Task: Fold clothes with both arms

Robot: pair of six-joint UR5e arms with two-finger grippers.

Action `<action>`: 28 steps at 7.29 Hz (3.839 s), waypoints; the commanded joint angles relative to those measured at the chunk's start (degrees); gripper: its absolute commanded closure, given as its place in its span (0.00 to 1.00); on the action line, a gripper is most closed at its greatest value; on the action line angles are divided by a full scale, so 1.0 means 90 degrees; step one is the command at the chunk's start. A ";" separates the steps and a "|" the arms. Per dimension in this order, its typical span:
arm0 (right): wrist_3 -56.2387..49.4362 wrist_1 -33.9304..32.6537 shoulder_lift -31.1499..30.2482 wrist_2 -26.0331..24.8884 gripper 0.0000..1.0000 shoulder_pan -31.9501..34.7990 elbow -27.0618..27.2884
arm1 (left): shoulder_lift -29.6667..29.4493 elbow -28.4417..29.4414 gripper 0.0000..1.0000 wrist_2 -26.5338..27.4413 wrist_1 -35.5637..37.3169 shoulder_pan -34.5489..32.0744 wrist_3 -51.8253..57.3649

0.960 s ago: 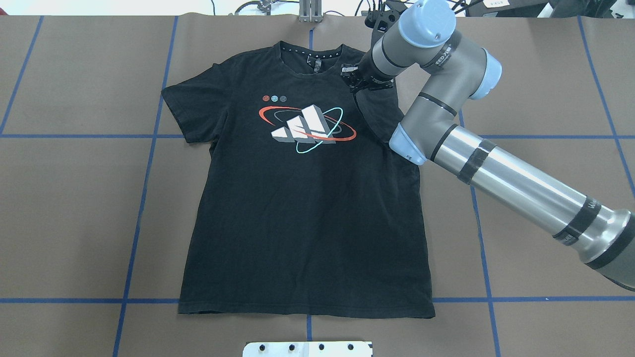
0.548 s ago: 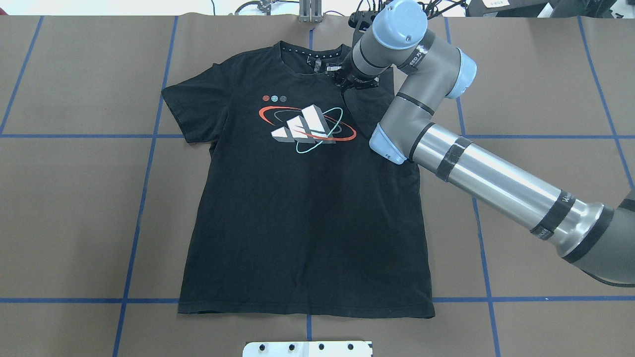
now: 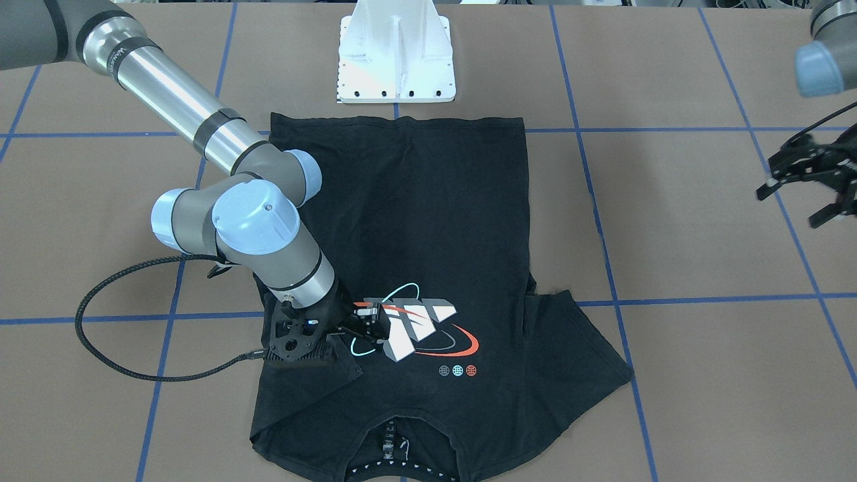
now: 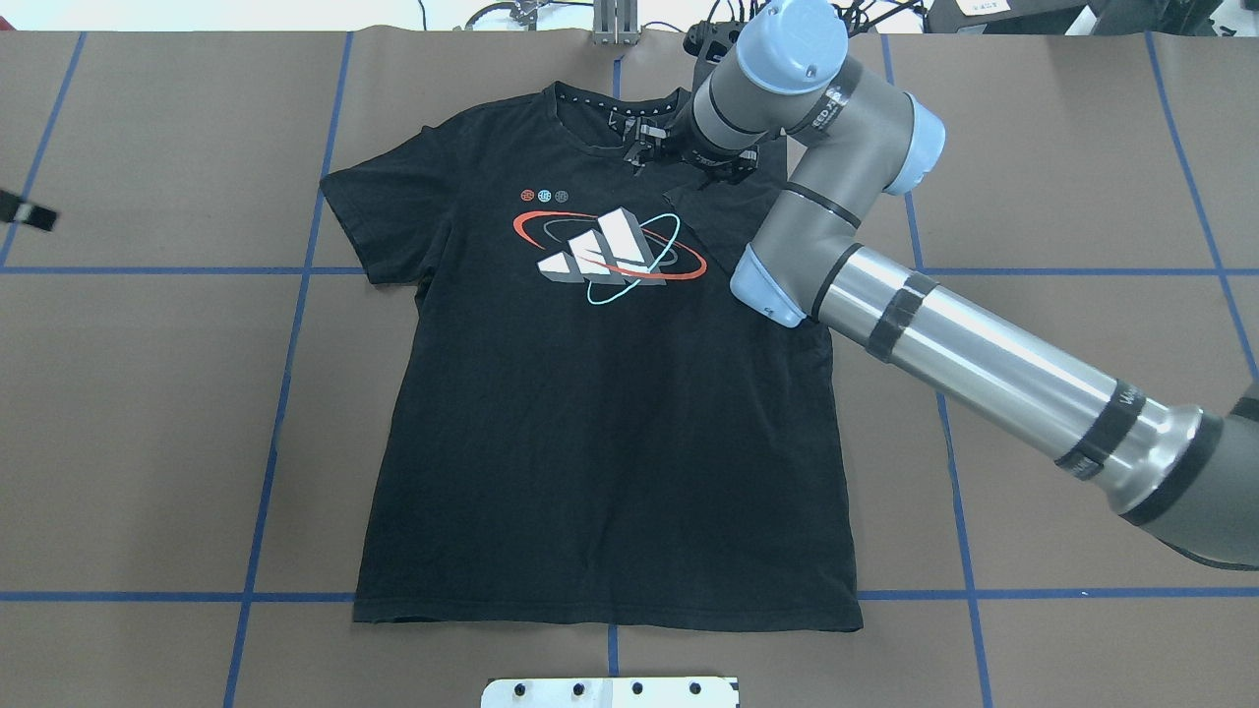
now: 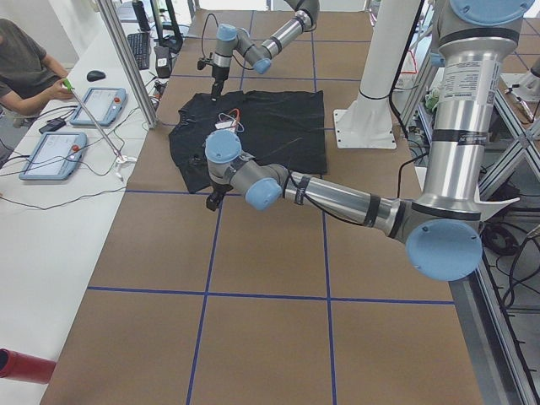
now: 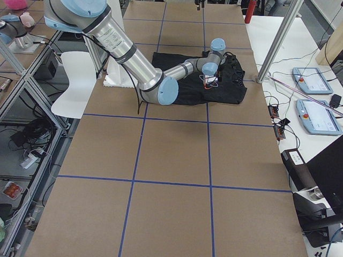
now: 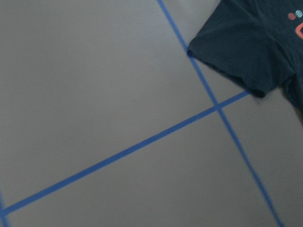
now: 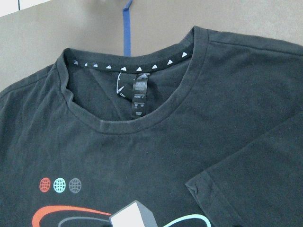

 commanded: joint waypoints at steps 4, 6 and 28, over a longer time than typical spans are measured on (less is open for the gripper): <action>0.0077 -0.1173 -0.1991 0.0338 0.00 0.0010 0.3025 | -0.3148 0.4192 0.07 0.0611 -0.1419 0.1004 -0.0937; 0.0077 -0.1183 -0.2158 0.0348 0.00 0.0020 0.3163 | -0.3393 0.4493 0.21 0.1760 -0.1914 0.1684 -0.1996; -0.0021 -0.1163 -0.2178 0.0338 0.00 0.0000 0.3037 | -0.3443 0.5372 0.88 0.2224 -0.2784 0.1786 -0.2070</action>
